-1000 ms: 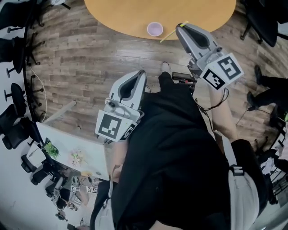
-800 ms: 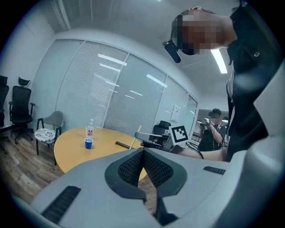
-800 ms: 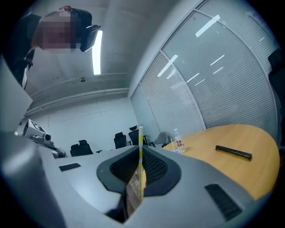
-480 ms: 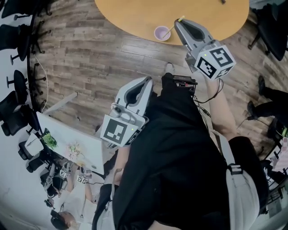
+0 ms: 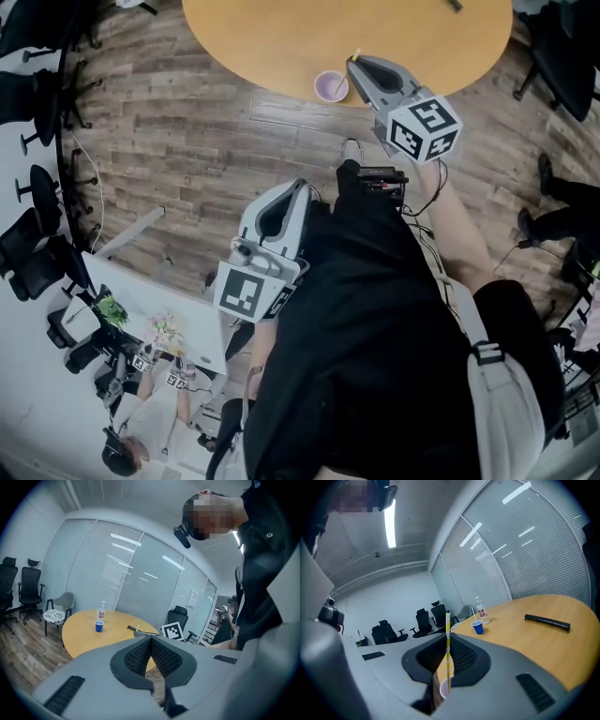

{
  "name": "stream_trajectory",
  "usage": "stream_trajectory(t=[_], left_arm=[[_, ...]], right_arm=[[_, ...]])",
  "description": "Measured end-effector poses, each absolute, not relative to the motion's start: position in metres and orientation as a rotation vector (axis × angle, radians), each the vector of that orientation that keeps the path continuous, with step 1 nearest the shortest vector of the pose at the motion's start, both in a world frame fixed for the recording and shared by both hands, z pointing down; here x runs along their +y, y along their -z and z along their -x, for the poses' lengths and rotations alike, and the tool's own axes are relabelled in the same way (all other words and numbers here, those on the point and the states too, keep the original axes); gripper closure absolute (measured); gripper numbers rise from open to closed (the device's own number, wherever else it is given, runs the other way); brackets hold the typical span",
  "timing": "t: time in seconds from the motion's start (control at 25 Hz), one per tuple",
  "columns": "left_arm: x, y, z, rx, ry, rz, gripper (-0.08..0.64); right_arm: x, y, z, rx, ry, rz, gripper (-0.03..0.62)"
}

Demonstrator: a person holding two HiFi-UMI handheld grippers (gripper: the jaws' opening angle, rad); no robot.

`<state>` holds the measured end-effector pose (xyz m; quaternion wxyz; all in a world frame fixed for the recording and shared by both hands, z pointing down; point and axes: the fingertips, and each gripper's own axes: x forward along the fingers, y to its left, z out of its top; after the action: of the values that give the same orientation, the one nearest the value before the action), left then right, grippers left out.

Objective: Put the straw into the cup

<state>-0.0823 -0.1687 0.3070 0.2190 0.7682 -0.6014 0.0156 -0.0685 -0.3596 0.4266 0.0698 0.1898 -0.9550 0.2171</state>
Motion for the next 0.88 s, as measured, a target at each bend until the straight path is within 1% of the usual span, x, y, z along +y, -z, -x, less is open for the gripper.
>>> stream_trajectory(t=[0.36, 0.88], left_arm=[[-0.176, -0.31, 0.081, -1.679, -0.053, -2.092, 0.549], [-0.163, -0.309, 0.098, -1.733, -0.043, -2.037, 0.549]], right_arm=[[-0.369, -0.455, 0.074, -2.829, -0.684, -0.543, 0.557], [-0.367, -0.487, 0.088, -2.759, -0.713, -0.536, 0.557]])
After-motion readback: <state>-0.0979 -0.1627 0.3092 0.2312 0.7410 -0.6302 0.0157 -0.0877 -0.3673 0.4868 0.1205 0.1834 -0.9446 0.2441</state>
